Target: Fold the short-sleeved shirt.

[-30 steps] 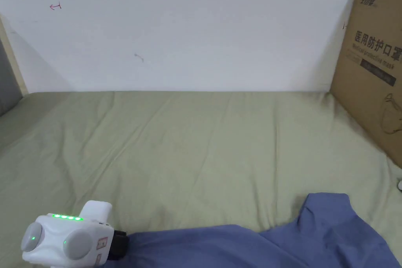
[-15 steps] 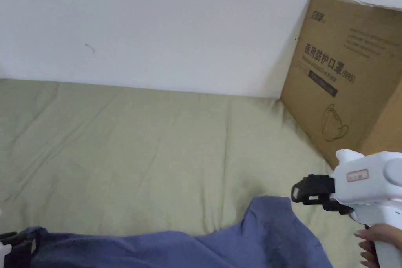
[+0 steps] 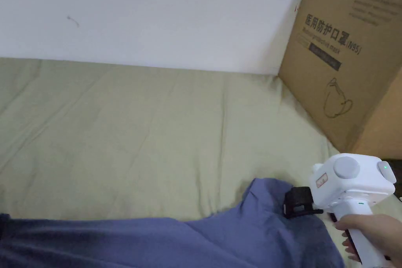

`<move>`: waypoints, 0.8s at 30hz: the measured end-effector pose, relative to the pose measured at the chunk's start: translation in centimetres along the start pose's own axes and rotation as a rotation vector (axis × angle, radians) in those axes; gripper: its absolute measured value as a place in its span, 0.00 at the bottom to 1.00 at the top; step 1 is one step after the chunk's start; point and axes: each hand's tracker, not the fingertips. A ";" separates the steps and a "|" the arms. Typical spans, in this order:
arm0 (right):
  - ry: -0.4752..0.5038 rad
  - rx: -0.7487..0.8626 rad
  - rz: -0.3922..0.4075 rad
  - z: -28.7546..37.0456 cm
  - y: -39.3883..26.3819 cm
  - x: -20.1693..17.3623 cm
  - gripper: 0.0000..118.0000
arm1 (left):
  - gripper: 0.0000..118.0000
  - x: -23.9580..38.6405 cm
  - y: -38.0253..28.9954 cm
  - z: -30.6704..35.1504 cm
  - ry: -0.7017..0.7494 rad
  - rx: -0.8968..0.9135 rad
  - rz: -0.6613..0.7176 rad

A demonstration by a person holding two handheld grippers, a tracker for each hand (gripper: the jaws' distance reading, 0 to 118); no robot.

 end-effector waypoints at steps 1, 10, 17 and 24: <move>-0.021 -0.004 0.045 0.3 -0.4 -0.6 0.78 | 0.01 0.0 0.0 -0.2 0.004 -0.010 -0.002; 0.077 0.081 0.059 4.9 -2.5 -1.2 0.01 | 0.01 -0.8 -0.1 0.5 0.027 -0.064 0.044; 0.117 0.356 0.000 17.3 -5.8 -0.4 0.01 | 0.01 0.1 3.4 8.0 0.010 0.045 0.004; 0.154 0.618 -0.037 32.2 -8.6 1.2 0.01 | 0.01 0.9 9.5 18.3 -0.011 0.206 -0.082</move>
